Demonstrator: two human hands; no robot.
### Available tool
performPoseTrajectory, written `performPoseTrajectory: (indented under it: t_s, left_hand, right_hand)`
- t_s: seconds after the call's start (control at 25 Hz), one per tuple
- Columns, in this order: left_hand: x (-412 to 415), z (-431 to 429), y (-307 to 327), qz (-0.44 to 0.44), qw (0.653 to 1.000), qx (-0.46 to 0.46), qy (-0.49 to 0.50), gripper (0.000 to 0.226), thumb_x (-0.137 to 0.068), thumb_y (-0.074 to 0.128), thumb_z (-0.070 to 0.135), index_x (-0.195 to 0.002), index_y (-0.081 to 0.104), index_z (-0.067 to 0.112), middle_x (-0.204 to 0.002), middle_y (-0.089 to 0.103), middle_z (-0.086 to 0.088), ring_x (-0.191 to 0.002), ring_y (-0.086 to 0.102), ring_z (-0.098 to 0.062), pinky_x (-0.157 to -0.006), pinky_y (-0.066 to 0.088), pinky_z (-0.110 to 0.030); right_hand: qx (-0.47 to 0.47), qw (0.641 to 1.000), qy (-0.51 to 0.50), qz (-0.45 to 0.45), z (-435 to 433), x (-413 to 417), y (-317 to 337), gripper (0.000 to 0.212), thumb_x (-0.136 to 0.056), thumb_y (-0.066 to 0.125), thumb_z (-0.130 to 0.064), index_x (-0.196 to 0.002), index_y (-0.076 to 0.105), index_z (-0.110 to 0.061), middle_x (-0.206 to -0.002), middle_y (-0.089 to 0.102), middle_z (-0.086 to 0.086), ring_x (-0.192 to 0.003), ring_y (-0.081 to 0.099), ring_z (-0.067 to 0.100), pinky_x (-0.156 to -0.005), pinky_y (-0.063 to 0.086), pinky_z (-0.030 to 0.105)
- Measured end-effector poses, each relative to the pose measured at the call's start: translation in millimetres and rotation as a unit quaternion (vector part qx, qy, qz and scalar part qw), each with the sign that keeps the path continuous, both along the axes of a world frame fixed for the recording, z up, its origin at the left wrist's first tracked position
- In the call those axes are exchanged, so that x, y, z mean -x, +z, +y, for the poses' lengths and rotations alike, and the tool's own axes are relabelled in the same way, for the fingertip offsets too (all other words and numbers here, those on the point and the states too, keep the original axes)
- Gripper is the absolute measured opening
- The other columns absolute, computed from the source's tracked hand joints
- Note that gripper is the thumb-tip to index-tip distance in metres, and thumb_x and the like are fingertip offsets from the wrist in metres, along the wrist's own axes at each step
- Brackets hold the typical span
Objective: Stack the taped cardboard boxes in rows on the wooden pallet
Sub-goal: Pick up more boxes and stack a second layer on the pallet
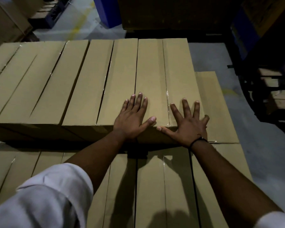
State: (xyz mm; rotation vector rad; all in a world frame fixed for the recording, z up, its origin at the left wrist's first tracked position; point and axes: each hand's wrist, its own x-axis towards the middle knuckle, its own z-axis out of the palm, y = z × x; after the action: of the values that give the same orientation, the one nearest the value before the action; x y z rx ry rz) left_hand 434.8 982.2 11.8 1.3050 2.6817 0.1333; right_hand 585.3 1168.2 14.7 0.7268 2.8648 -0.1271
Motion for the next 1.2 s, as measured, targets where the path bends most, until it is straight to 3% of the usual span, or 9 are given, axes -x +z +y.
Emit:
performPoseTrajectory:
  t_s: [1.2]
  left_hand:
    - [-2.3, 5.8, -1.0, 0.027, 0.999, 0.034, 0.01, 0.088, -0.095, -0.003, 0.073, -0.162, -0.016, 0.018, -0.167, -0.028, -0.007, -0.153, -0.029, -0.024, -0.127, -0.009, -0.045]
  right_hand:
    - [0.019, 1.0, -0.006, -0.017, 2.0, 4.0, 3.2, 0.117, -0.068, 0.009, -0.105, -0.159, -0.019, -0.038, -0.166, -0.031, 0.0, -0.151, -0.028, 0.039, -0.113, 0.017, 0.071]
